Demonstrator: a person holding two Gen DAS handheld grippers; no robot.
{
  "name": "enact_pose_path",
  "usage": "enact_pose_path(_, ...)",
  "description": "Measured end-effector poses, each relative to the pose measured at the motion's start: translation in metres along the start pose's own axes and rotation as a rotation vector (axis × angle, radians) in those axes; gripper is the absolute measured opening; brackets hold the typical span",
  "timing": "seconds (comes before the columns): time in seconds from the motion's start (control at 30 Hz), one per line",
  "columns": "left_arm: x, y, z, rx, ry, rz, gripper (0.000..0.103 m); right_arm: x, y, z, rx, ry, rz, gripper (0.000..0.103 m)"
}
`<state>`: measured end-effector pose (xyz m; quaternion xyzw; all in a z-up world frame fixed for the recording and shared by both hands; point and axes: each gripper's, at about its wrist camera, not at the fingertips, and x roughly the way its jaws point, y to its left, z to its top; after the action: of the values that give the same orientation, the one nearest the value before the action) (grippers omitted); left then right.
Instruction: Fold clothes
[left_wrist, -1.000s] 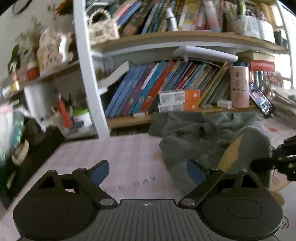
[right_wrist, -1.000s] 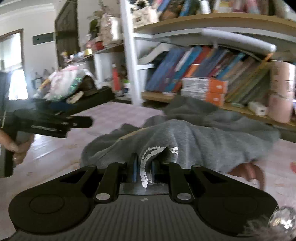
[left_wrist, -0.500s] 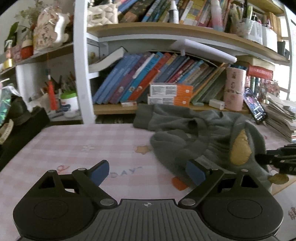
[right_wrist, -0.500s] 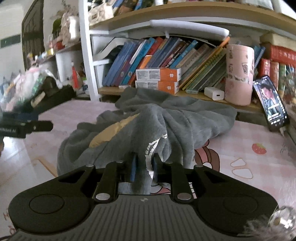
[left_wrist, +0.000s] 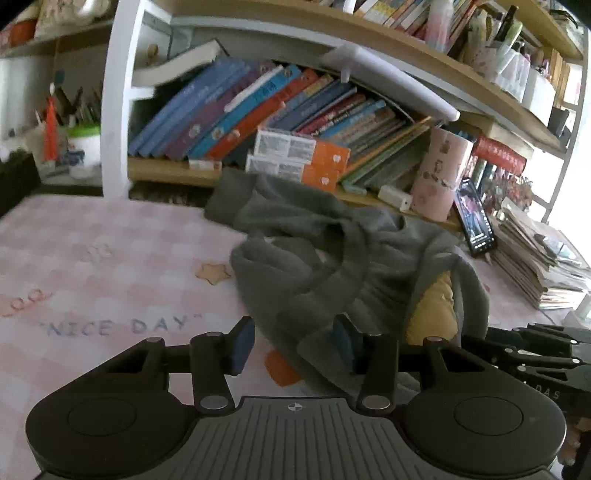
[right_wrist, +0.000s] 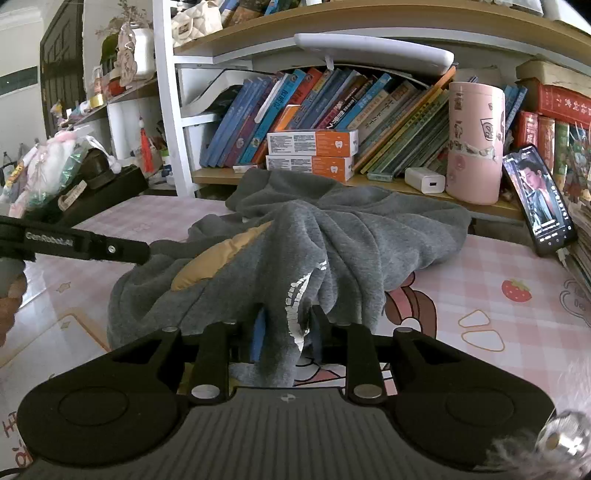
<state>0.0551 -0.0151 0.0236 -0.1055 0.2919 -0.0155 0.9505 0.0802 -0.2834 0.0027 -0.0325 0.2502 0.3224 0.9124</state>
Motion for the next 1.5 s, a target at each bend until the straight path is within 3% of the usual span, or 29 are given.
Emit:
enact_pose_path(0.3,0.040,0.013,0.007,-0.158,0.124,-0.119,0.046,0.000,-0.001,0.000,-0.006,0.001,0.004,0.024)
enact_pose_path(0.37,0.041,0.018,0.007,-0.187,0.128,-0.122,0.028,0.000,-0.001,0.001,-0.008,0.002,0.004,0.024)
enact_pose_path(0.4,0.039,0.020,0.008,-0.198,0.127,-0.118,0.026,0.000,-0.001,0.001,-0.010,0.002,0.005,0.024)
enact_pose_path(0.53,0.013,0.012,0.025,-0.145,0.026,-0.117,0.016,-0.002,0.001,0.001,-0.017,-0.010,0.015,0.024)
enact_pose_path(0.67,-0.039,0.013,0.050,-0.129,-0.186,-0.119,0.012,-0.013,0.005,0.005,-0.022,-0.082,0.068,0.033)
enact_pose_path(0.77,-0.089,0.028,0.055,-0.133,-0.349,-0.053,0.012,-0.015,0.010,0.005,-0.034,-0.095,0.094,0.053)
enact_pose_path(0.83,-0.119,0.051,0.045,-0.154,-0.415,0.024,0.012,-0.016,0.014,0.005,-0.044,-0.096,0.109,0.056)
enact_pose_path(0.9,-0.142,0.076,0.030,-0.182,-0.449,0.150,0.012,-0.016,0.018,0.005,-0.053,-0.097,0.125,0.056)
enact_pose_path(0.97,-0.153,0.110,0.011,-0.271,-0.424,0.272,0.013,-0.017,0.022,0.005,-0.062,-0.098,0.140,0.056)
enact_pose_path(1.1,-0.143,0.160,-0.033,-0.385,-0.214,0.451,0.014,-0.018,0.030,0.005,-0.081,-0.100,0.170,0.057)
enact_pose_path(1.17,-0.138,0.169,-0.047,-0.398,-0.156,0.478,0.016,-0.018,0.034,0.005,-0.090,-0.101,0.185,0.057)
enact_pose_path(1.3,-0.134,0.164,-0.048,-0.348,-0.121,0.489,0.026,-0.018,0.037,0.005,-0.096,-0.096,0.193,0.057)
enact_pose_path(1.43,-0.138,0.154,-0.040,-0.270,-0.147,0.503,0.060,-0.016,0.036,0.004,-0.093,-0.086,0.186,0.057)
enact_pose_path(1.5,-0.141,0.147,-0.037,-0.224,-0.175,0.533,0.062,-0.015,0.036,0.003,-0.092,-0.081,0.182,0.058)
